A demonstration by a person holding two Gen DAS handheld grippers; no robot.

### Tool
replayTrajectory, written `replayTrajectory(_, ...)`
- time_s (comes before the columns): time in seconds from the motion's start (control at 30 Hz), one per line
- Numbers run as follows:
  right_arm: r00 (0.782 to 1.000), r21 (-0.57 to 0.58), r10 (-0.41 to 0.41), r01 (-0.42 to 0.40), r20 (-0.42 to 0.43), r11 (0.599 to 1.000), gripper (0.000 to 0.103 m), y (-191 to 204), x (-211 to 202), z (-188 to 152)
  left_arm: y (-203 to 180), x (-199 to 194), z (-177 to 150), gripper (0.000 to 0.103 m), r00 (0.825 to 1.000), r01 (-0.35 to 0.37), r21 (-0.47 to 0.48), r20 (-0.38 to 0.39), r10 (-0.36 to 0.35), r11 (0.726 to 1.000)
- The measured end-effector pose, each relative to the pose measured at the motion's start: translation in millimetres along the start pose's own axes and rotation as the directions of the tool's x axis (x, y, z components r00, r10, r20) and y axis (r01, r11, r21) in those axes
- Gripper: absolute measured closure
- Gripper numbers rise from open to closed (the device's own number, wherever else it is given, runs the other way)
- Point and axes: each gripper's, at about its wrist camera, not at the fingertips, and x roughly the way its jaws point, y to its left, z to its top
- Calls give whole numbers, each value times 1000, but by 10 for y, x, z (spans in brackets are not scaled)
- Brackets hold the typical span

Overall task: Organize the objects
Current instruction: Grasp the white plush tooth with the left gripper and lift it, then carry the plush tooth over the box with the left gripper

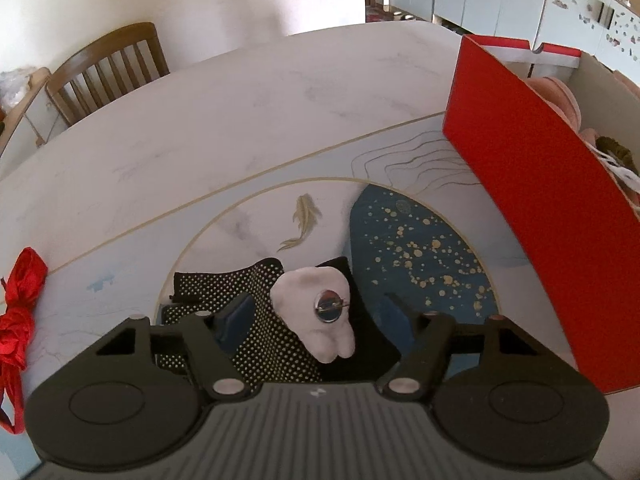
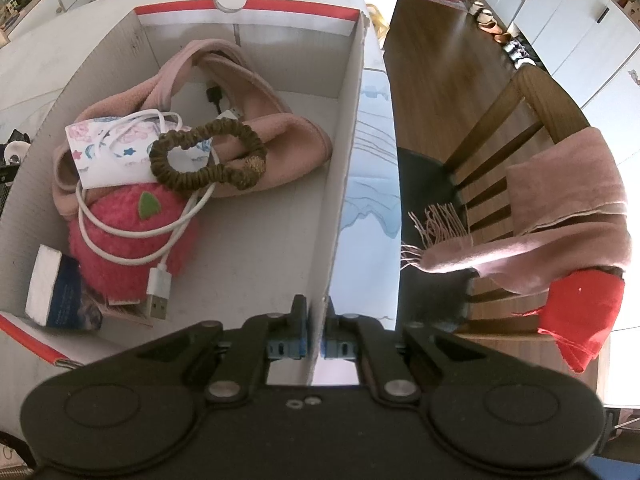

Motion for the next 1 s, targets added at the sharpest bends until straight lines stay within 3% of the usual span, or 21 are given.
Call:
replayTrajectory(0.1, 1000, -3, -1, 1, 0, 1000, 98, 1, 2, 0, -1, 15, 3, 53, 1000, 3, -11, -4, -3, 1000)
replayTrajectory(0.27, 1000, -4, -1, 1, 0, 1000, 98, 4, 6, 1, -21, 7, 3, 64, 1000, 1, 2, -1, -1, 1000)
replayTrajectory(0.6, 1000, -6, -1, 1, 0, 1000, 98, 6, 4, -1, -57, -144, -5, 65, 1000, 18, 19, 8, -18, 1000)
replayTrajectory(1.0, 1000, -11, -2, 2, -2, 1000, 98, 10, 0, 3, -155, -715, 165, 65, 990, 133, 22, 45, -134, 991)
